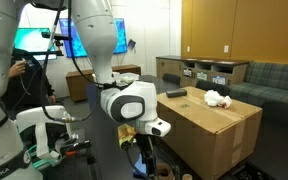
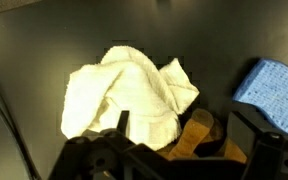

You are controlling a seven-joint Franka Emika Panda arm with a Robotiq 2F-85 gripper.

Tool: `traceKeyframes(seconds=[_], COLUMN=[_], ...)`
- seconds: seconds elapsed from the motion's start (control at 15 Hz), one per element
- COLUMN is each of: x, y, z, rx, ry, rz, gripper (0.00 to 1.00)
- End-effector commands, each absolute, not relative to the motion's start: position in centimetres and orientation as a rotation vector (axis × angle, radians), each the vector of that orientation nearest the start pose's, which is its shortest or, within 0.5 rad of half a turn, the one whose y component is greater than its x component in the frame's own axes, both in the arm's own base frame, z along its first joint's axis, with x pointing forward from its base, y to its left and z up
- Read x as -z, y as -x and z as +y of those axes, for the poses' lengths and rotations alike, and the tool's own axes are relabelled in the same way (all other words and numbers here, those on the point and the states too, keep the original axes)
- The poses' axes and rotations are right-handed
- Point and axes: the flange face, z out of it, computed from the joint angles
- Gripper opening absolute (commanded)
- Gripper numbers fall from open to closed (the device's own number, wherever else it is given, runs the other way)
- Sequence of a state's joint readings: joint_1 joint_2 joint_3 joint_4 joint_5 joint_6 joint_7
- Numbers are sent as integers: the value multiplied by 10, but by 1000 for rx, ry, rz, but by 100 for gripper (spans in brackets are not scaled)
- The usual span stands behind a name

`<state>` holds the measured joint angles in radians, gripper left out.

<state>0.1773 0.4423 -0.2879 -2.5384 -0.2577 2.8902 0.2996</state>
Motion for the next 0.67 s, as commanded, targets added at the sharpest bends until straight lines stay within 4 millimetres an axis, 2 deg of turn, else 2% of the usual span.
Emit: traceKeyframes(seconds=[0.0, 0.33, 0.6], x=[-105, -87, -60], y=[-412, -406, -405], z=[-66, -83, -96], rx=[-126, -105, -91], ry=[3330, 3327, 3309], rz=[50, -83, -122], gripper=[100, 100, 100])
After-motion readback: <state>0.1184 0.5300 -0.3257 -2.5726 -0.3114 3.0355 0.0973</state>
